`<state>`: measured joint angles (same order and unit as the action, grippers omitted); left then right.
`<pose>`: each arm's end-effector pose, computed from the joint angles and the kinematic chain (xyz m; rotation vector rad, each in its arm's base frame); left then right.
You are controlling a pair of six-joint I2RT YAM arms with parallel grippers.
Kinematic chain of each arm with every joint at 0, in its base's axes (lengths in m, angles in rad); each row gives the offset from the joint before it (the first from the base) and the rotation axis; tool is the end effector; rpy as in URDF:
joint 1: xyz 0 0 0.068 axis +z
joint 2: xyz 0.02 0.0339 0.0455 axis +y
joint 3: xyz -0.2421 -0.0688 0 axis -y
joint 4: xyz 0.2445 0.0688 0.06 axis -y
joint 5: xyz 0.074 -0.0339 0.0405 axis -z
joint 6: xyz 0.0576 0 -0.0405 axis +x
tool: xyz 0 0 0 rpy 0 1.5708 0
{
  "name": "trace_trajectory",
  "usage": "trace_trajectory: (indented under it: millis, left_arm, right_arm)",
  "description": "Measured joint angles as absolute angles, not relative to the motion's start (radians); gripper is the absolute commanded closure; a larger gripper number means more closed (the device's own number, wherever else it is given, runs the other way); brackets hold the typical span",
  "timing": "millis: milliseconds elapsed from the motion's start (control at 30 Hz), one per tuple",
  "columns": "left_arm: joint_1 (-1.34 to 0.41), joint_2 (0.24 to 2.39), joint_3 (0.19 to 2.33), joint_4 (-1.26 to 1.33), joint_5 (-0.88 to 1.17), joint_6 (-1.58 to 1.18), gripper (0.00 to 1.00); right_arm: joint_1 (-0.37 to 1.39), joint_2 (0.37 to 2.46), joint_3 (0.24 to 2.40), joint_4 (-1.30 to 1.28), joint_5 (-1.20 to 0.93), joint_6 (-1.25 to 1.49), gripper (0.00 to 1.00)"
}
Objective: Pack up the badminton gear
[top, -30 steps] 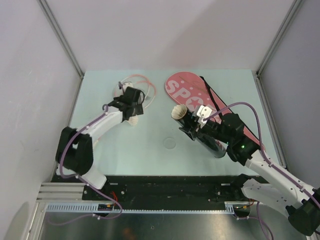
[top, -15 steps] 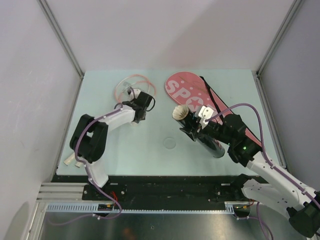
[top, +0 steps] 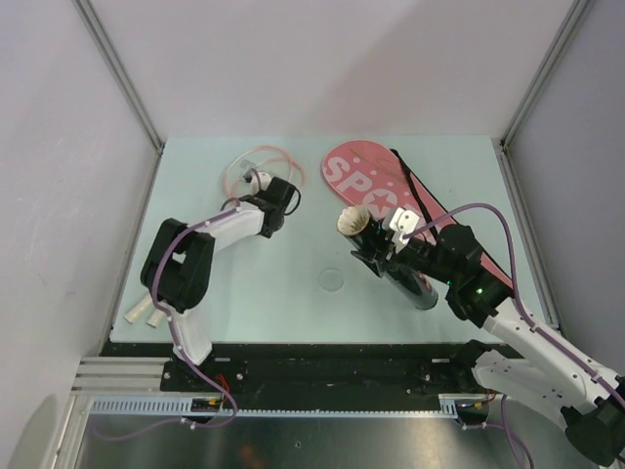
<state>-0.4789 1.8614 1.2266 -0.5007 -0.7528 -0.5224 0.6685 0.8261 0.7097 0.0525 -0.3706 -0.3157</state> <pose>0.3472 -0.1359 0.1436 -0.2569 2.3489 0.5663 0.1700 0.1609 0.3146 -1.0266 1.3060 0.5713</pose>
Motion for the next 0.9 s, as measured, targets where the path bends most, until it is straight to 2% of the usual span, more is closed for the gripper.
trace_trajectory:
  millis: [167, 300, 400, 600, 733, 900]
  left_arm:
    - [-0.445, 1.701, 1.2, -0.513, -0.606, -0.492, 1.0]
    - [-0.409, 1.441, 1.198, -0.519, -0.259, -0.448, 1.0]
    - [-0.364, 1.253, 1.253, -0.516, 0.079, -0.412, 1.0]
    - [-0.358, 1.124, 1.361, -0.461, 0.614, -0.382, 1.0]
    - [-0.426, 1.133, 1.354, -0.475, 0.784, -0.371, 1.0]
    - [-0.492, 1.16, 1.344, -0.492, 0.841, -0.363, 1.0]
  right_arm:
    - [0.672, 0.817, 0.709, 0.052, -0.371, -0.315, 1.0]
    - [0.672, 0.821, 0.709, 0.05, -0.373, -0.316, 1.0]
    - [0.672, 0.836, 0.709, 0.053, -0.386, -0.328, 1.0]
    - [0.679, 0.878, 0.709, 0.075, -0.464, -0.378, 1.0]
    - [0.693, 0.885, 0.709, 0.08, -0.506, -0.406, 1.0]
    - [0.704, 0.886, 0.709, 0.071, -0.515, -0.426, 1.0]
